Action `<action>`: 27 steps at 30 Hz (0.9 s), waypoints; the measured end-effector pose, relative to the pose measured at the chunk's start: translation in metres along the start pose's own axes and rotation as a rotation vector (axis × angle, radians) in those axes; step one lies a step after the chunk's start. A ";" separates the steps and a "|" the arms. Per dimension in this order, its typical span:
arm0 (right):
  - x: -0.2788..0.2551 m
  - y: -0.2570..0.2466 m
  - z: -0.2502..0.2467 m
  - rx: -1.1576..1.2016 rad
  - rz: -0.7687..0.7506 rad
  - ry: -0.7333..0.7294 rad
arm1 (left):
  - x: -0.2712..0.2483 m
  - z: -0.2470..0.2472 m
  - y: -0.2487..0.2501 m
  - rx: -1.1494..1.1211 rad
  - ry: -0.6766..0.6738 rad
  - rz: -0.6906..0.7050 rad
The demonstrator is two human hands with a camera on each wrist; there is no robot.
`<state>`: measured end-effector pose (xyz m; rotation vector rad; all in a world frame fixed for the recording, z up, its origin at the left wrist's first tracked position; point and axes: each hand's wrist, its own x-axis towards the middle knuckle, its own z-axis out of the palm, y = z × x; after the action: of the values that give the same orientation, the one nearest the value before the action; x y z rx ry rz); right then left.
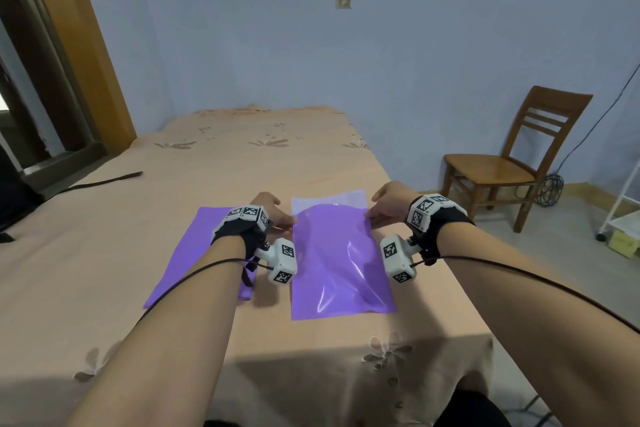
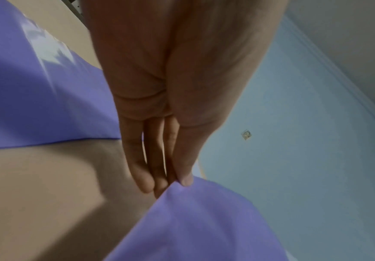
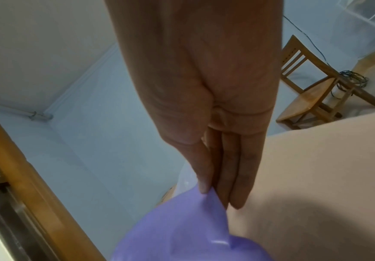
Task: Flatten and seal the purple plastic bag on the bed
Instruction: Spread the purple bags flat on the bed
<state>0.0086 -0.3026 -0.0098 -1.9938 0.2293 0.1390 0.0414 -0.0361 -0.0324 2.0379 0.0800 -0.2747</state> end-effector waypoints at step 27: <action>-0.037 -0.083 -0.047 0.217 -0.465 0.256 | -0.061 -0.033 0.096 -0.164 0.269 0.442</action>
<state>-0.0090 -0.3077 0.0909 -1.7938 -0.0599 -0.4230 0.0042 -0.0482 0.0792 1.8610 -0.1759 0.2752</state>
